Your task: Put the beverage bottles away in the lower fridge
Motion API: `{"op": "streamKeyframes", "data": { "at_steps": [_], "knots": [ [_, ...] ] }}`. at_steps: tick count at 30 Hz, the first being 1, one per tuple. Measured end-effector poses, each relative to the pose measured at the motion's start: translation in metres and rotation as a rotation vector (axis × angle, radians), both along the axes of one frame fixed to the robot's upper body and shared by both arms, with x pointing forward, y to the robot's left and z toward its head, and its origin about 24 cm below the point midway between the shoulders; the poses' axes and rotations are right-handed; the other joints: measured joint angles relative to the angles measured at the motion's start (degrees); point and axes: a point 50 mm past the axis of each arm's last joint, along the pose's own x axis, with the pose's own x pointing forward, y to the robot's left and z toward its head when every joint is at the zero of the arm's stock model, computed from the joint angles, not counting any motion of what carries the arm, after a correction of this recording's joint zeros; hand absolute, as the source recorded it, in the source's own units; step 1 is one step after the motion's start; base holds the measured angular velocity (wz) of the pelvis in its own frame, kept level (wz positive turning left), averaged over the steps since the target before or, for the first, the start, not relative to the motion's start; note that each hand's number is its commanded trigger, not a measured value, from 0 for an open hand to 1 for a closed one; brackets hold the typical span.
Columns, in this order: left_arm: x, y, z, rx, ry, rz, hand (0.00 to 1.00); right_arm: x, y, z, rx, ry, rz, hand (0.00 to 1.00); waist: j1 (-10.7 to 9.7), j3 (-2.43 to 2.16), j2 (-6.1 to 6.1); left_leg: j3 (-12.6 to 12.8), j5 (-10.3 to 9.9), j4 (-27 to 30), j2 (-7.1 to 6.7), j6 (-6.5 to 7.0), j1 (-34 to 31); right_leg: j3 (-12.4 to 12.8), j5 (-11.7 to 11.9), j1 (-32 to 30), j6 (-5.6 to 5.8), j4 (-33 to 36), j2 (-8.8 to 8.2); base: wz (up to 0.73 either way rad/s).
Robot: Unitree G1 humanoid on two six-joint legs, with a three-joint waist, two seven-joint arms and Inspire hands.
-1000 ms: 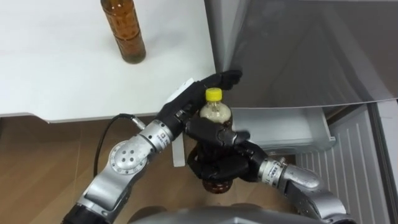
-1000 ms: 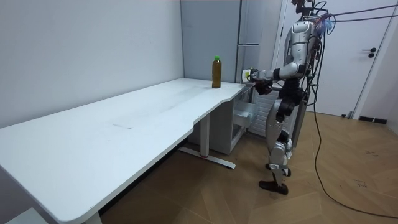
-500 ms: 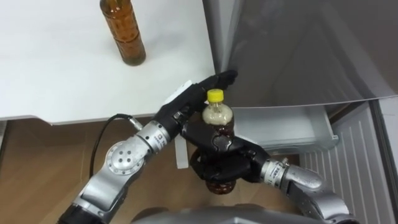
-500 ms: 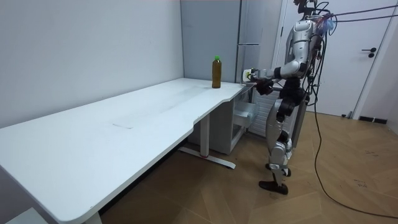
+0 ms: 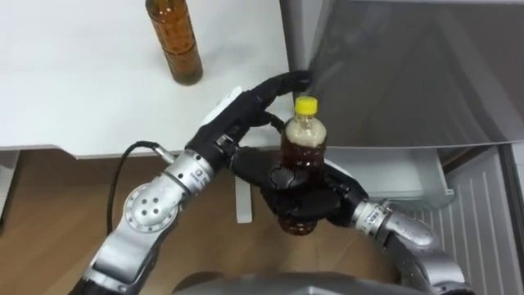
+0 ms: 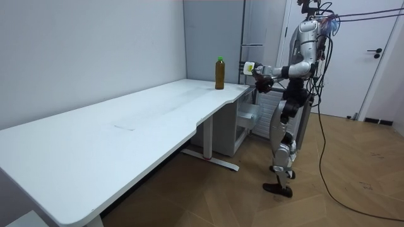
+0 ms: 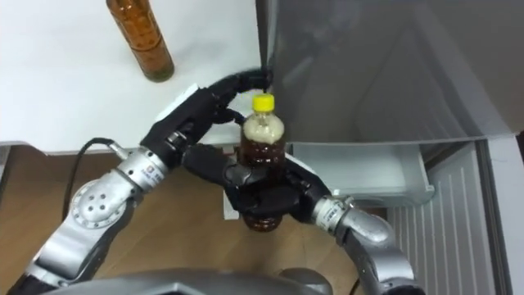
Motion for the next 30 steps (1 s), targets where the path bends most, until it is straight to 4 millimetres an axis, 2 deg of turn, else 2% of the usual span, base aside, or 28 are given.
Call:
{"op": "streamKeyframes", "data": {
  "at_steps": [2,5,12,20,25,30],
  "knots": [
    [0.003,0.006,0.01,-0.052,-0.069,0.081,0.0,-0.014,-0.001,-0.009,-0.003,0.056,-0.009,1.0,0.95,0.19,-0.28,-0.24,0.0,-0.06,-0.06,0.0,0.43,-0.21,0.0,0.77,0.0,-0.41,0.0,0.04],
    [0.003,0.008,0.012,-0.077,-0.086,0.139,0.0,-0.024,-0.003,-0.016,-0.024,0.101,-0.008,1.0,2.17,0.35,-0.65,-0.43,0.0,-0.04,-0.16,0.0,0.78,-0.51,0.0,1.34,0.0,-0.72,-0.06,0.05],
    [0.005,0.023,0.015,-0.084,-0.12,0.276,0.0,-0.026,-0.005,-0.018,-0.039,0.111,-0.028,1.0,3.21,-0.05,-1.12,-1.35,0.01,0.18,-0.23,-0.02,0.76,-1.98,-0.03,1.47,-0.01,-0.86,-0.21,0.07],
    [0.0,0.056,0.042,-0.108,-0.317,0.552,0.0,-0.036,-0.008,-0.021,-0.045,0.14,-0.062,1.0,4.46,-0.1,-1.16,-2.68,0.01,0.23,-0.53,-0.02,0.82,-3.49,-0.02,2.42,0.01,-1.82,-0.38,0.08],
    [-0.006,0.067,0.038,-0.131,-0.318,0.683,0.0,-0.042,-0.017,-0.024,-0.059,0.163,-0.123,1.0,6.32,0.18,-0.55,-3.17,0.0,-0.32,-0.68,-0.01,1.9,-4.43,-0.05,3.36,0.07,-1.92,-0.52,0.03],
    [-0.012,0.082,0.025,-0.121,-0.282,0.852,0.0,-0.042,-0.018,-0.025,-0.076,0.169,-0.149,1.0,7.04,0.05,-0.59,-3.62,0.04,-0.48,-0.76,-0.05,1.8,-5.12,-0.07,3.38,0.05,-2.19,-0.55,0.02]
  ]
}}
